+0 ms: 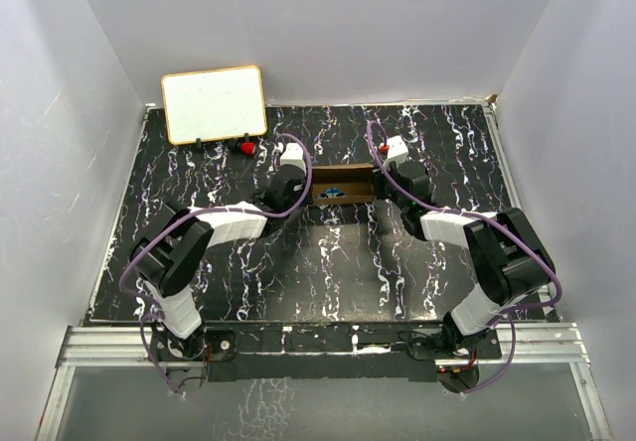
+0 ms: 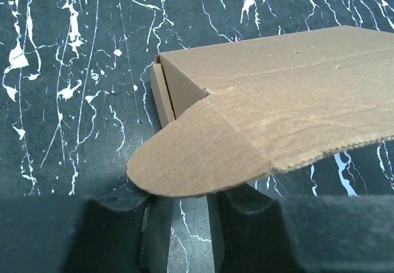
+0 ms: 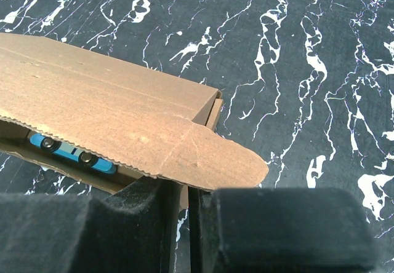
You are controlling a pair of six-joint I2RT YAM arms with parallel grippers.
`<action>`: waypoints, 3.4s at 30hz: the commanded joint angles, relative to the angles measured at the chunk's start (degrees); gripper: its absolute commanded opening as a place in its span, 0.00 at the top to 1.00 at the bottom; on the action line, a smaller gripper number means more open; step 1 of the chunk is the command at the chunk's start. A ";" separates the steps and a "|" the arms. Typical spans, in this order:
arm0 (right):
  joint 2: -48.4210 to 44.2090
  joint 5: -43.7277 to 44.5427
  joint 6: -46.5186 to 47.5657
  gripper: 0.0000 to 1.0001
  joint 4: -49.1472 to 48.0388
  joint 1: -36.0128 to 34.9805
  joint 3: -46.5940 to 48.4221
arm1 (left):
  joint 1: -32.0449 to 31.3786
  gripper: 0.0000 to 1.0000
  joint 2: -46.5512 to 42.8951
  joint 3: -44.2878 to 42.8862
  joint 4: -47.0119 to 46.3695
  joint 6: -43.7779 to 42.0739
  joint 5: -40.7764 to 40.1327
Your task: Fold the paper box
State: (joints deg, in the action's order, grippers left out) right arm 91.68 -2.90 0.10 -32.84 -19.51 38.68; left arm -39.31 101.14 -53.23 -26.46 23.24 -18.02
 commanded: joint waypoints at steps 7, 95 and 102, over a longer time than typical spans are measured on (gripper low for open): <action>-1.93 0.69 0.63 0.85 -4.15 -0.35 0.05 | -0.33 0.60 -10.90 3.29 2.46 1.02 1.72; -1.40 -50.53 24.18 0.67 56.42 10.15 34.01 | 16.89 0.75 14.03 -21.56 16.43 2.86 52.88; 14.59 -43.97 19.77 0.74 61.60 7.55 46.32 | 16.90 0.75 13.84 -21.22 16.31 2.95 53.08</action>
State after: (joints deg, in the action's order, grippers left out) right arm 100.71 -49.41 24.23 26.87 -11.73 79.46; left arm -22.44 114.26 -75.94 -12.40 26.22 33.93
